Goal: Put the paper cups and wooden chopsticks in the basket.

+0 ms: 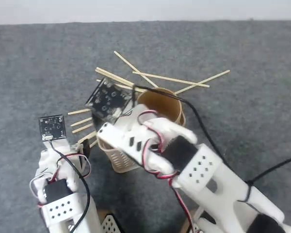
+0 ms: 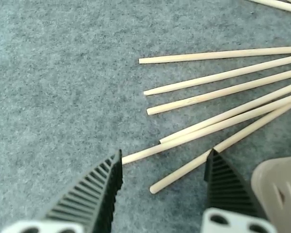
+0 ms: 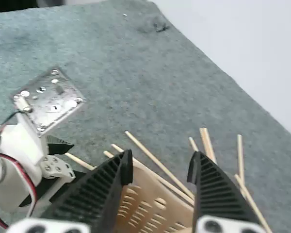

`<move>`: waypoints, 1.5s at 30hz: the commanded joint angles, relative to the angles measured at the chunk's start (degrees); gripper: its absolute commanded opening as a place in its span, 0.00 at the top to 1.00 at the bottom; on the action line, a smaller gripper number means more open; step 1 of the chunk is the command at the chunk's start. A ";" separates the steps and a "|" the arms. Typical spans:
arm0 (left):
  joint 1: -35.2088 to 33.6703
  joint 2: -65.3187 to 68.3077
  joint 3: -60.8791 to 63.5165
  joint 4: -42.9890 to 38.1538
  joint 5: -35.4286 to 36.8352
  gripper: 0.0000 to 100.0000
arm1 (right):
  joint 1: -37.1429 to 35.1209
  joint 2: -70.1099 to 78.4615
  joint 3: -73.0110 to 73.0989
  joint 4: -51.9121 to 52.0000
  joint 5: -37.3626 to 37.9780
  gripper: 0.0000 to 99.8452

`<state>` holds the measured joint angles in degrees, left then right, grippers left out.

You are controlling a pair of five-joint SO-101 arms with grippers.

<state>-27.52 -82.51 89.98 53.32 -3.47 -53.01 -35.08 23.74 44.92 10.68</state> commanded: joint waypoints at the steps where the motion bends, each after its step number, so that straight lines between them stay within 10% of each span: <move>1: 0.26 -0.62 -0.22 -1.23 0.09 0.74 | 5.41 -10.51 -2.99 3.03 0.00 0.82; 12: 0.26 -0.62 -0.22 -1.23 0.09 0.74 | 29.05 -20.00 -7.47 23.87 0.79 0.82; 45: 0.26 -0.62 -0.22 -1.05 0.09 0.74 | 25.54 28.70 -44.75 57.36 -2.55 0.82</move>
<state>-27.52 -82.51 89.98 53.32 -3.47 -29.01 -6.15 -18.02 100.40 8.40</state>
